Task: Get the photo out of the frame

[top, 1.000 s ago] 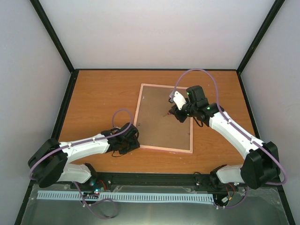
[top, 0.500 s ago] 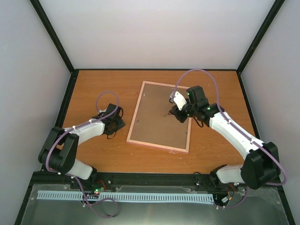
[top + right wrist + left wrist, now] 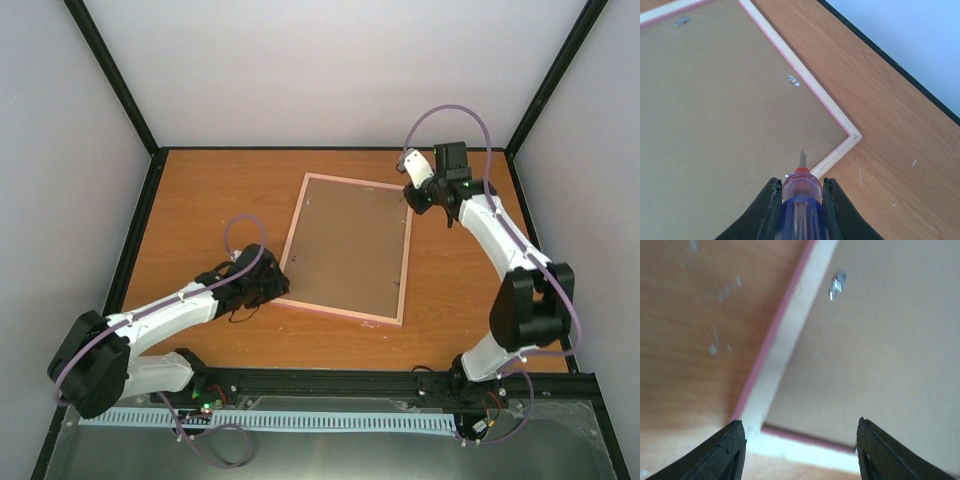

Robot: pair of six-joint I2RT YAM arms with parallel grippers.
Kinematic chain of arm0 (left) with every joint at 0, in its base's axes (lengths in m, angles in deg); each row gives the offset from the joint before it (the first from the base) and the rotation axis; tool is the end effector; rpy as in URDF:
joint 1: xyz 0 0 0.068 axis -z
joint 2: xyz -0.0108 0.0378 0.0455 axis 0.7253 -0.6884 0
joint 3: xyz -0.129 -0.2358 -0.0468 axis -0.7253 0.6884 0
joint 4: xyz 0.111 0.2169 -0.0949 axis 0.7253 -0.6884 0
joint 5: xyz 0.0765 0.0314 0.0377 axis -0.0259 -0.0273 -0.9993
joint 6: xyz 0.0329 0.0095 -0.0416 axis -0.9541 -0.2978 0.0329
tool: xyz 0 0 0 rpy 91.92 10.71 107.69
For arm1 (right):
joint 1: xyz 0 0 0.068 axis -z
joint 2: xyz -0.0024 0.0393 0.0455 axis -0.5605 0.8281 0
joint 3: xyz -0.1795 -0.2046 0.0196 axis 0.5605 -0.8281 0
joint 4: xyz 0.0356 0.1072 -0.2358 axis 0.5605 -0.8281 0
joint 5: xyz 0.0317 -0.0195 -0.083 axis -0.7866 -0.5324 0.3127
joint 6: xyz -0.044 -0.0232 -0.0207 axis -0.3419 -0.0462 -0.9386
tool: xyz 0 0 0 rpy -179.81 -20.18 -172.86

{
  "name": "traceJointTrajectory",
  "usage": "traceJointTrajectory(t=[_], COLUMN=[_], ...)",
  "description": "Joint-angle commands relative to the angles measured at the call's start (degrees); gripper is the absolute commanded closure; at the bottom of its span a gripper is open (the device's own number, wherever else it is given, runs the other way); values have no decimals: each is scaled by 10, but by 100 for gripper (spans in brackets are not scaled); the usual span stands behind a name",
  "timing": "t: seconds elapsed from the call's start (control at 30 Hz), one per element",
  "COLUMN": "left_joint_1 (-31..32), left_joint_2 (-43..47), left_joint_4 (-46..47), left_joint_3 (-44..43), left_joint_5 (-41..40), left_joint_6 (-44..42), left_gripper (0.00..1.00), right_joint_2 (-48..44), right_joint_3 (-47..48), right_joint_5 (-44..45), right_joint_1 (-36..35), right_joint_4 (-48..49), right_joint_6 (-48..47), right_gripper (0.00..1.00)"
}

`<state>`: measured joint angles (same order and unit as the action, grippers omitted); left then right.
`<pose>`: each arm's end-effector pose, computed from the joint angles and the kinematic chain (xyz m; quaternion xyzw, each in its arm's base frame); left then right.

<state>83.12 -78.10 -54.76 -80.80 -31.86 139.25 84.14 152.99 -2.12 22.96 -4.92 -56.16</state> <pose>0.1797 -0.1314 0.1855 -0.1910 0.9320 -0.2123 0.2231 0.3351 0.0728 0.2999 -0.3618 0.8438 0.0210 0.3959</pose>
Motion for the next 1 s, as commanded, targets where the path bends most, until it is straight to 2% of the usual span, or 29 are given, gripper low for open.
traceJointTrajectory(t=[0.0, 0.17, 0.27, 0.37, 0.5, 0.67, 0.77, 0.97], left_joint_1=[53, 89, 94, 94, 93, 91, 73, -20], left_joint_2=[-19, -70, -102, -124, -130, -135, -133, -127], left_joint_4=[3, 21, 46, 43, 38, 31, 29, 34], left_joint_3=[6, -20, -23, -31, -32, -35, -27, -16], left_joint_5=[31, 51, 72, 59, 38, 32, 25, 16], left_joint_6=[38, 48, 50, 51, 54, 49, 33, -43], left_gripper=[39, 37, 36, 35, 33, 31, 31, 30], right_joint_2=[72, 138, 164, 180, 185, 148, 118, 49], right_joint_3=[54, 94, 110, 115, 110, 66, 26, -54], right_joint_5=[-9, -4, 7, 34, 77, 100, 109, 92], right_joint_1=[14, 16, 17, 19, 22, 33, 33, 28], right_joint_4=[-12, -7, -3, 1, 1, 3, -2, -50], right_joint_6=[-28, -24, -23, -24, -40, -69, -86, -101], right_gripper=[97, 97, 97, 97, 97, 97, 97, 97])
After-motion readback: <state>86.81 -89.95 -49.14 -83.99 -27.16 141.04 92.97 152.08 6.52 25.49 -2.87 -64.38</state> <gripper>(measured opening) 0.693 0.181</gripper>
